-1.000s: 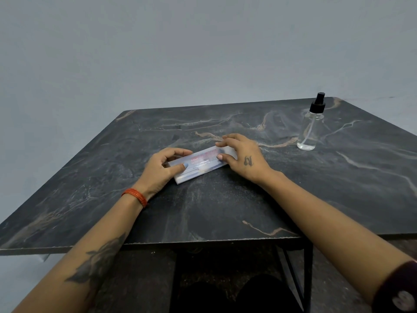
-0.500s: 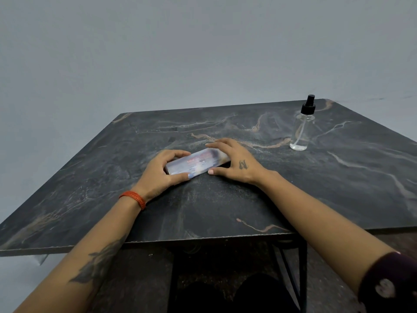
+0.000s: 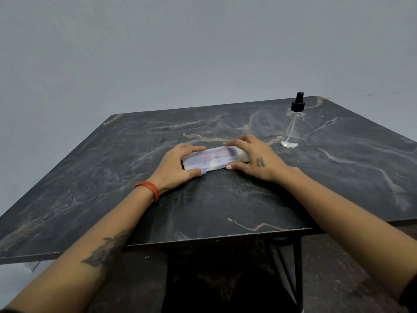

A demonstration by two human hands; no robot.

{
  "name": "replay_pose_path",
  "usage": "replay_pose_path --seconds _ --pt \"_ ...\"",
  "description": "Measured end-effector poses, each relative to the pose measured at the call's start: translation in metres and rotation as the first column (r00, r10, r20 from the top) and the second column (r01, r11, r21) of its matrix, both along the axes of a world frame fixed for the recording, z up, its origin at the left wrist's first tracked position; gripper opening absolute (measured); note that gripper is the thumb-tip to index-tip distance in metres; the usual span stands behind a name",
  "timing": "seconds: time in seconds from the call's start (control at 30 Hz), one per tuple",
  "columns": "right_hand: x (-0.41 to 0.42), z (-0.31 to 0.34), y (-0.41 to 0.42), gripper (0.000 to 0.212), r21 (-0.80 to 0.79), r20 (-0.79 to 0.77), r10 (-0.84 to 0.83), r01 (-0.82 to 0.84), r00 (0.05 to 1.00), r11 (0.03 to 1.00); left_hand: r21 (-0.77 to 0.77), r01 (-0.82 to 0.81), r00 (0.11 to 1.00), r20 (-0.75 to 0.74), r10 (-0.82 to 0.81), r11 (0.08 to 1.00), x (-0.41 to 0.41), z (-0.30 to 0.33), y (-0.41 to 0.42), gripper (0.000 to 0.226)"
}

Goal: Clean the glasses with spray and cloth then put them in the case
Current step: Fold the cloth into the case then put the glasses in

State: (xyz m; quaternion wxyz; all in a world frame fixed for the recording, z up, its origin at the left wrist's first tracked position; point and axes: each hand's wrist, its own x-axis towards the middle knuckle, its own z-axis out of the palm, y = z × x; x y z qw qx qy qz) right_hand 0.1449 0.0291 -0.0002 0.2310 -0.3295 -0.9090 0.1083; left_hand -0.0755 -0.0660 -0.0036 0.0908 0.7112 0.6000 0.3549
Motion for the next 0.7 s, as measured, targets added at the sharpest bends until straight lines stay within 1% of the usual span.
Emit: replay_pose_path --seconds 0.17,0.4,0.53,0.6,0.7 --pt "0.014 0.0 0.003 0.056 0.016 0.003 -0.04 0.04 0.999 0.999 0.006 0.044 0.999 0.003 -0.044 0.999 0.008 -0.001 0.015 0.069" --pt "0.019 -0.003 0.009 0.056 -0.027 -0.039 -0.06 0.059 0.997 0.998 0.04 0.066 0.997 0.037 -0.067 0.997 0.006 -0.007 0.027 0.063" --pt "0.019 -0.004 0.006 0.055 -0.033 -0.059 -0.07 0.068 0.996 0.997 0.061 0.071 0.997 0.03 -0.072 0.996 0.006 -0.009 0.027 0.058" --pt "0.018 -0.005 0.002 0.056 -0.033 -0.067 -0.08 0.078 0.995 0.996 0.058 0.067 0.997 0.031 -0.069 0.996 0.006 -0.01 0.027 0.057" --pt "0.018 -0.008 -0.002 0.059 0.018 -0.044 -0.1 0.101 0.994 0.995 0.013 0.07 0.997 0.013 -0.07 0.997 0.009 -0.01 0.024 0.062"
